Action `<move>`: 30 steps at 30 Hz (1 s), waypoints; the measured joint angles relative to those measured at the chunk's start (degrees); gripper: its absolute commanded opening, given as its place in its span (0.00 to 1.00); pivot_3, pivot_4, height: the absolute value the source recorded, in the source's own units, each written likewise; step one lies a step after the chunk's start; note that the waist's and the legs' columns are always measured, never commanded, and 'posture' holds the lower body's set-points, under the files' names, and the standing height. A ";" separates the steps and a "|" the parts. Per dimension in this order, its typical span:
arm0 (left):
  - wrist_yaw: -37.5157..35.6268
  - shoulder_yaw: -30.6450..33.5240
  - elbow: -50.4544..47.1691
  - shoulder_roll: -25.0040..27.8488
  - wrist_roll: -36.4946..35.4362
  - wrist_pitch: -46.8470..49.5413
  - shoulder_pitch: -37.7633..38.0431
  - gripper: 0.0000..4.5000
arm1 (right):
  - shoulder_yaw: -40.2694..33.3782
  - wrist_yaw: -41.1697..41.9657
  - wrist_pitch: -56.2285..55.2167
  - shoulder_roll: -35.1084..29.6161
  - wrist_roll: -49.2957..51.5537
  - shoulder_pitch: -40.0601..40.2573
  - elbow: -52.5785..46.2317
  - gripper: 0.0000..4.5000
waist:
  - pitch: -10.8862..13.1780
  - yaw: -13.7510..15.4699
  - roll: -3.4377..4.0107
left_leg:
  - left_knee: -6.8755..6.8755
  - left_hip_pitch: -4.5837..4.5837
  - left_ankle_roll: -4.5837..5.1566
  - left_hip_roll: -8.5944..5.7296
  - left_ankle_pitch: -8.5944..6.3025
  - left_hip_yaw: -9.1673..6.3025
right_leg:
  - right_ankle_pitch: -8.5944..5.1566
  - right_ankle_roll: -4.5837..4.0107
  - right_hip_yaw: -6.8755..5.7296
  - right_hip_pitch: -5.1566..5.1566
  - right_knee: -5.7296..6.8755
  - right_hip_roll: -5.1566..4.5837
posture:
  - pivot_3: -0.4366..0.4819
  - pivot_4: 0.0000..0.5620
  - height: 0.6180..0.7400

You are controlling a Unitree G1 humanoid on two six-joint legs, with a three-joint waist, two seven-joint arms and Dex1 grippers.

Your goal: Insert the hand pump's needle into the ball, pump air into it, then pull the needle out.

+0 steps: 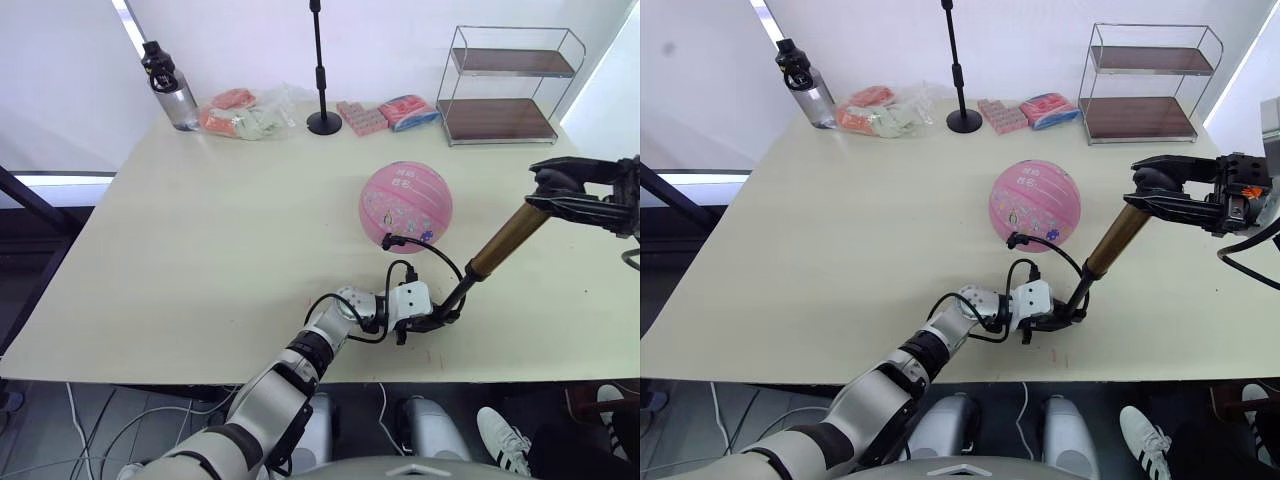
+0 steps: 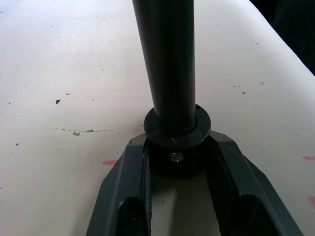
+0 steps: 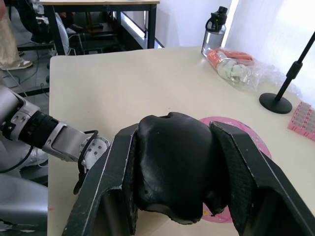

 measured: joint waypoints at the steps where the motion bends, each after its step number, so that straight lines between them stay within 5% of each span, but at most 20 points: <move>1: 0.00 0.00 0.00 0.01 0.00 0.00 0.00 0.23 | 0.00 0.01 0.01 0.04 -0.03 0.01 -0.24 0.37 | 0.00 0.00 0.00 | 0.00 0.00 0.00 0.00 0.00 0.00 | 0.02 0.03 0.00 0.00 0.00 0.00 | 0.48 0.27 1.00; 10: 0.20 -0.03 0.12 0.70 0.07 0.18 0.25 0.23 | 0.62 0.78 -10.79 7.80 -6.59 8.33 -3.10 0.37 | -0.37 -0.29 -0.41 | -0.01 0.34 0.00 0.11 0.00 -0.02 | -0.01 0.00 0.04 0.25 0.02 0.30 | 0.48 0.27 1.00; 22: 0.75 0.02 0.19 1.09 0.11 0.66 0.39 0.23 | 14.37 -0.38 -28.15 18.49 -21.83 14.11 4.10 0.37 | -0.60 -0.49 -0.69 | -0.08 0.96 -0.01 0.27 -0.01 -0.02 | -0.15 0.00 0.05 0.75 0.04 0.49 | 0.48 0.27 1.00; 30: 0.92 0.17 -0.13 1.26 0.09 1.46 0.59 0.23 | 19.05 -1.09 -37.90 19.90 -26.88 16.02 6.25 0.37 | -0.84 -0.74 -0.86 | -0.09 1.08 -0.01 0.30 -0.01 -0.04 | -0.19 0.06 0.05 0.82 0.04 0.45 | 0.48 0.27 1.00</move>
